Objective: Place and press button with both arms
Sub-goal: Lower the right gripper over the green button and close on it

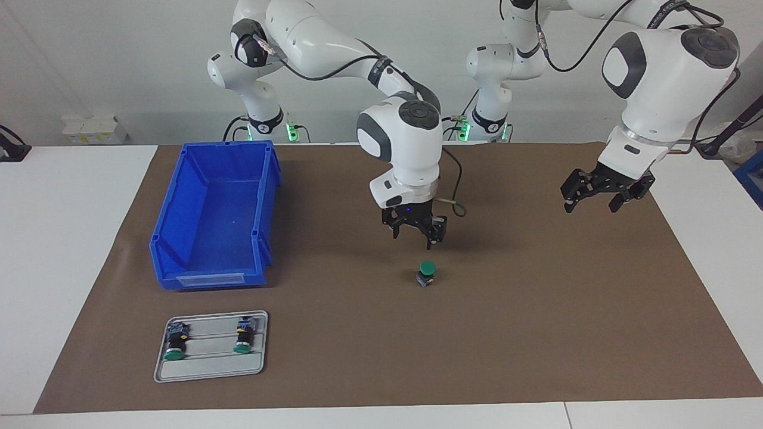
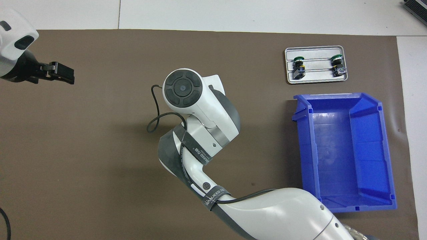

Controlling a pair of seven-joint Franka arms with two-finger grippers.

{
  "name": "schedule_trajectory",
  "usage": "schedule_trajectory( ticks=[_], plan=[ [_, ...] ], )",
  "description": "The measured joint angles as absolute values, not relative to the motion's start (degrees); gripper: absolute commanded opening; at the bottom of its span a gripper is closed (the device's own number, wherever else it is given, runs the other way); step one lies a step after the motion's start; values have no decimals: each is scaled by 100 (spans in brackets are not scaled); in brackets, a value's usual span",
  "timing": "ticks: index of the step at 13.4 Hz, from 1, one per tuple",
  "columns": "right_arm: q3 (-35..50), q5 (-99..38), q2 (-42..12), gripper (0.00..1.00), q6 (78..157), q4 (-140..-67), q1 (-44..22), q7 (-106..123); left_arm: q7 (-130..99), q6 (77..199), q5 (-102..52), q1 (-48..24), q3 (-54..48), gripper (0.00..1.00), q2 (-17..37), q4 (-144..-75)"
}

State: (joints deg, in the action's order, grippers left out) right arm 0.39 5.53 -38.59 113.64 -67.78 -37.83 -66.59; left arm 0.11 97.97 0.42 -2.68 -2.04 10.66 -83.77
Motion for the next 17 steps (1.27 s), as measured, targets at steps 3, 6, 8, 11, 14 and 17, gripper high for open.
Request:
schedule_trajectory(
  ticks=[3,6,8,11,14,17],
  plan=[
    [40,757,-4039,80,11462,-6752,-3862,-6674,11,9799,-21,-249,-203,100,1060,-8382],
    [26,856,-4226,80,12032,-6744,-3897,-6674,11,9803,-113,-193,-202,100,1060,-8391],
    [-4,868,-4288,80,12421,-6733,-3878,-6636,12,9817,-123,-182,-202,100,1059,-8395],
    [-66,882,-4325,78,12736,-6722,-3861,-6381,15,9888,-125,-182,-202,100,1055,-8445],
    [-67,1159,-4340,77,12744,-6723,-3862,-6320,19,10040,-125,-182,-202,100,1019,-8567],
    [-61,1241,-4360,76,12744,-6765,-3871,-6286,19,10117,-126,-182,-202,100,950,-8676]
  ],
)
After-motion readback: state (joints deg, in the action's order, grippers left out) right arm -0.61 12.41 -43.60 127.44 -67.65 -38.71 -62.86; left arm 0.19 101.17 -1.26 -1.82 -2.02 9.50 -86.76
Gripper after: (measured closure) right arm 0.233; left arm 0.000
